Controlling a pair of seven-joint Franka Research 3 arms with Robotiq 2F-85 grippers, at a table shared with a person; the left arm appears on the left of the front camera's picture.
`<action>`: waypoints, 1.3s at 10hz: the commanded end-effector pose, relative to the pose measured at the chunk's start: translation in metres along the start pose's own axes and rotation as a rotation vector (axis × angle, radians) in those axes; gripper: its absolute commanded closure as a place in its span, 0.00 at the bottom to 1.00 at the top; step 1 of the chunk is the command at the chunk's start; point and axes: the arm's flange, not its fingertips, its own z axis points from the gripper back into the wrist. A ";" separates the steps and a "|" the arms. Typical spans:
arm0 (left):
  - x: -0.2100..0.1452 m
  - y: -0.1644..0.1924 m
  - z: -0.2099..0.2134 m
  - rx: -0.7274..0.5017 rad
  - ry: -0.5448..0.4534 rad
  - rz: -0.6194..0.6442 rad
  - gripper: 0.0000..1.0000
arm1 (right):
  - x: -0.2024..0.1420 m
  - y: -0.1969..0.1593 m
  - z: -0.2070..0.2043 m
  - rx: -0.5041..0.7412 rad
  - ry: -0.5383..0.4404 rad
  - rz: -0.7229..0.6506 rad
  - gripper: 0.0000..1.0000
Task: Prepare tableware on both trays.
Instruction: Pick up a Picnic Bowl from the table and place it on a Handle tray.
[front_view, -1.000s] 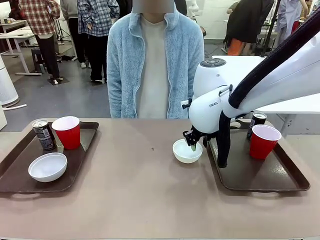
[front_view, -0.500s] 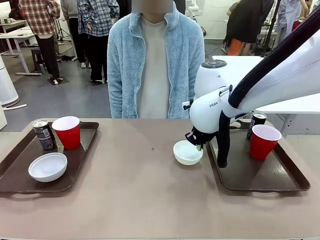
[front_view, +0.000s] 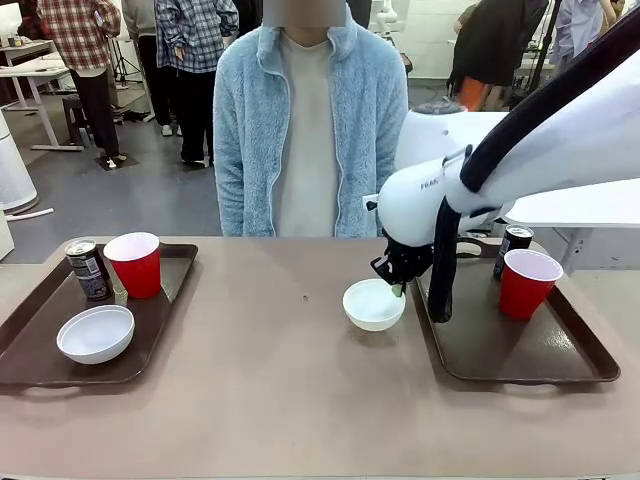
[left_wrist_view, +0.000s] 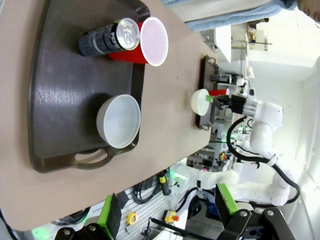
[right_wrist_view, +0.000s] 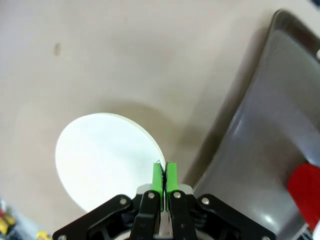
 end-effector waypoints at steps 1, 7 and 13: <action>-0.001 0.000 0.002 0.012 0.002 0.000 0.00 | -0.039 -0.014 0.046 0.042 0.012 0.018 1.00; -0.001 0.000 0.002 0.012 0.002 0.000 0.00 | -0.131 -0.110 0.054 0.067 0.016 -0.118 1.00; -0.001 0.000 0.002 0.012 0.002 0.000 0.00 | -0.125 -0.131 -0.003 0.158 0.031 -0.108 1.00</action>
